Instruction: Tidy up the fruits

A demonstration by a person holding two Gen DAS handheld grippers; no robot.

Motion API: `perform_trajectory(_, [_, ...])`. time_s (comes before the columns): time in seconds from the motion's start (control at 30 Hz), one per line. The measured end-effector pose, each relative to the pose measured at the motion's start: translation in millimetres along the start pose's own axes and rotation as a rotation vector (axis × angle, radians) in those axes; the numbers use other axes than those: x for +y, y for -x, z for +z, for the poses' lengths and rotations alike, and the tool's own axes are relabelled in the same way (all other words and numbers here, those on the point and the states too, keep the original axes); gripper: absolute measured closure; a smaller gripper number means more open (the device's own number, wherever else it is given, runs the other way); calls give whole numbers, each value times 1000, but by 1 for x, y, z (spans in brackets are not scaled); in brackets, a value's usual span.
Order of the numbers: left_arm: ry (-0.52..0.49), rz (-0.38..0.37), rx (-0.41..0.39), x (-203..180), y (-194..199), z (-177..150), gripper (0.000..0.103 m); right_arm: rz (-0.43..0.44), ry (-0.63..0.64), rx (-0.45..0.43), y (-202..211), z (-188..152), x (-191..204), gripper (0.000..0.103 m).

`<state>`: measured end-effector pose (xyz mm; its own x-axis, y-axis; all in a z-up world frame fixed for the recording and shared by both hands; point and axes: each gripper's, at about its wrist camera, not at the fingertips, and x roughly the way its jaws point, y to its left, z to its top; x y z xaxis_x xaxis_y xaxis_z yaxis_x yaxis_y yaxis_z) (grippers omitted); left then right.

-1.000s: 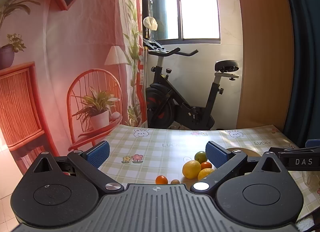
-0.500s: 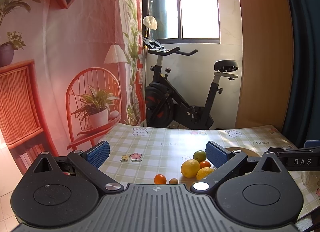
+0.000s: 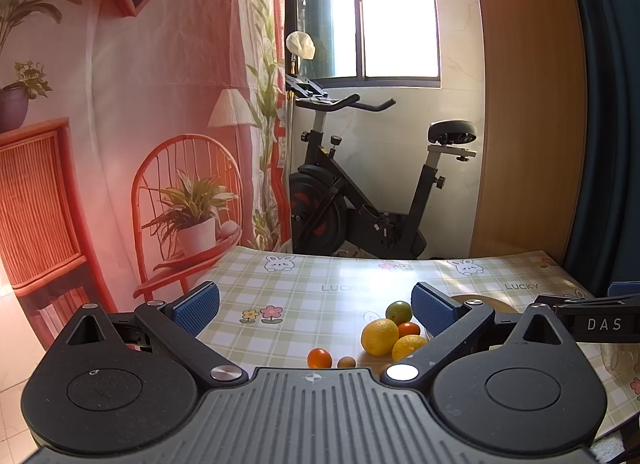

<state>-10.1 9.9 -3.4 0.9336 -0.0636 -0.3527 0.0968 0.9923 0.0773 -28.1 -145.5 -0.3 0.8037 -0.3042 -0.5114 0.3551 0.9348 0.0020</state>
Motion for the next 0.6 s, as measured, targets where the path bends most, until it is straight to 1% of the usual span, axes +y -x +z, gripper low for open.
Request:
perform_trajectory(0.37, [2,0,-11,0,-3,1,0,0,-2,-1,0,0,0,0])
perform_trajectory(0.53, [-5,62,-31,8,-20,5,0,21,-5,-20,-5,2,-2,0])
perform_trajectory(0.6, [1,67,-28,14,-30,8,0,38,-13,-45,-9,4,-5,0])
